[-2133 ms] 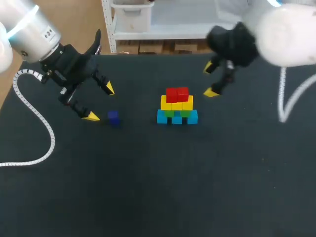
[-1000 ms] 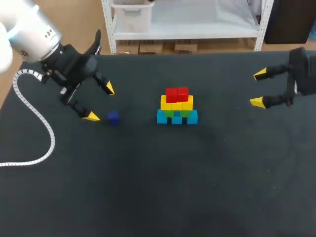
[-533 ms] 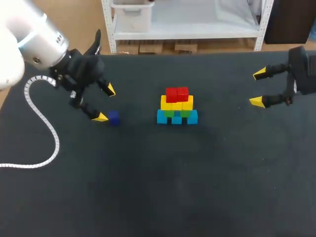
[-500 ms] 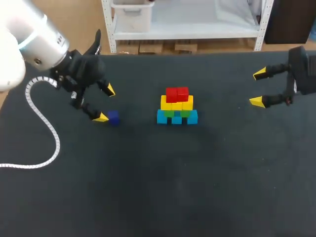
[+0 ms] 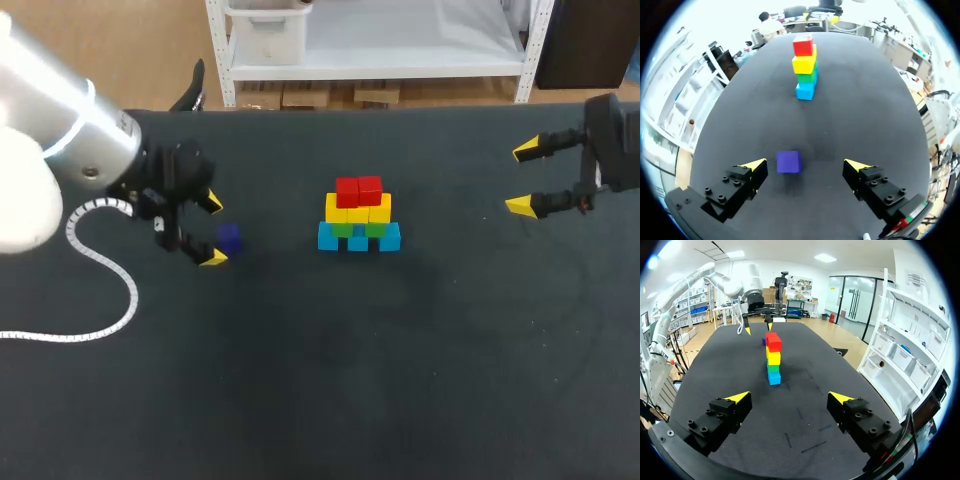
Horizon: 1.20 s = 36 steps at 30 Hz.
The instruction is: Place the blue cubes, place green cubes on the blue cubes, place the yellow cubes on the green cubes, then place the red cubes on the yellow cubes, and place purple cube on the red cubes.
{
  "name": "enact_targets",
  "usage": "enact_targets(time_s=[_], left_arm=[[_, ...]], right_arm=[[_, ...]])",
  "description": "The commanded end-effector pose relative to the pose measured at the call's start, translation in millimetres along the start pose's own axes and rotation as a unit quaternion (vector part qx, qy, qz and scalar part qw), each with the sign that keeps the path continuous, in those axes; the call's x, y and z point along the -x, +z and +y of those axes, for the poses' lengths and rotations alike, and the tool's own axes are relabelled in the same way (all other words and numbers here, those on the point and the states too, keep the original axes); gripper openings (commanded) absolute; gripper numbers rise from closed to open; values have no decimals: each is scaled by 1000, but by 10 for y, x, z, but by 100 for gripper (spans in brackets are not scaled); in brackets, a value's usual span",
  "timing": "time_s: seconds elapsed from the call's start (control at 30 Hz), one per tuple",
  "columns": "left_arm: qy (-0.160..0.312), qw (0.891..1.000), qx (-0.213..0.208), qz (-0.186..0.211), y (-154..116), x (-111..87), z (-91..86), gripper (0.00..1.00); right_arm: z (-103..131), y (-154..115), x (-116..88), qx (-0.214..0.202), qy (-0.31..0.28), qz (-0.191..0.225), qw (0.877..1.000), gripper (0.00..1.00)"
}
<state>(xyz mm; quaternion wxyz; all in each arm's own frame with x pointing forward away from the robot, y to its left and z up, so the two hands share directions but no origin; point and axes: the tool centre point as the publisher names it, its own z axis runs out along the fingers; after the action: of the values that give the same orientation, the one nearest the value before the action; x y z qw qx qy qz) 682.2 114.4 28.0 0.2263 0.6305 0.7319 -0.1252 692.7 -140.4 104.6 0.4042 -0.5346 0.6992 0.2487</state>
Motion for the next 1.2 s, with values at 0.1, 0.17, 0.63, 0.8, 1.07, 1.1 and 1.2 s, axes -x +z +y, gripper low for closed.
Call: enact_targets(time_s=[0.1,0.17,0.63,0.8,1.07,1.1,1.2], left_arm=[[-6,1000,16,4,123,-35,40,100],[-6,1000,15,6,158,-39,78,100],[3,1000,8,19,218,-39,205,100],[2,1000,6,23,240,-57,215,69],[5,1000,1,27,304,-66,245,68],[6,1000,1,27,309,-65,249,68],[6,1000,2,26,323,-63,261,46]], right_arm=[[-2,0,-7,0,0,-2,1000,100],[-2,0,-7,0,0,-2,1000,100],[-2,0,-7,0,0,-2,1000,100],[-2,0,-7,0,0,-2,1000,100],[-2,0,-7,0,0,-2,1000,100],[-2,0,-7,0,0,-2,1000,100],[-2,0,-7,0,0,-2,1000,100]])
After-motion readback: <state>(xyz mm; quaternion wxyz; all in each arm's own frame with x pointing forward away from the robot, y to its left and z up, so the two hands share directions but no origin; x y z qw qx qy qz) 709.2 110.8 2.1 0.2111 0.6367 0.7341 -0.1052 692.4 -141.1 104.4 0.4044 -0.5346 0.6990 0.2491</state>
